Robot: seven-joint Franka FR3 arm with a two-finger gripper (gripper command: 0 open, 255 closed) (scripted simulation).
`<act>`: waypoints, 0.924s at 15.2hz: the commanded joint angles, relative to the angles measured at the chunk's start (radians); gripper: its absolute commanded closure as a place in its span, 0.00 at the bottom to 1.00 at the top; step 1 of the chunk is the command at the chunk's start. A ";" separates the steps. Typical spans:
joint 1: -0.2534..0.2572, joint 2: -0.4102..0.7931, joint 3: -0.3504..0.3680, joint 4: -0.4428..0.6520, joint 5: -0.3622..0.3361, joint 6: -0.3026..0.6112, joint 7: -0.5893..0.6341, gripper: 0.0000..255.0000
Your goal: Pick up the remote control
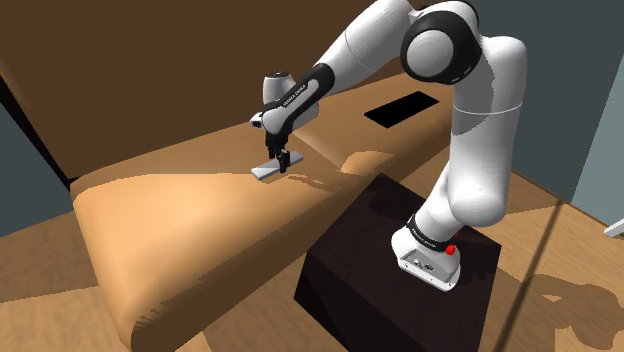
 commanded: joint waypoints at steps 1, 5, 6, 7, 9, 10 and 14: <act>0.000 0.004 0.001 0.000 0.001 0.005 -0.001 1.00; -0.001 0.004 0.001 0.000 0.001 0.005 -0.001 1.00; -0.001 0.004 0.001 0.000 0.001 0.005 -0.001 1.00; 0.000 0.004 0.001 -0.001 0.001 0.005 -0.001 1.00; 0.000 0.003 0.001 -0.001 0.001 0.005 0.000 1.00; -0.001 0.004 0.001 0.000 0.001 0.004 -0.001 1.00; 0.004 -0.041 -0.007 -0.003 -0.010 -0.037 0.007 1.00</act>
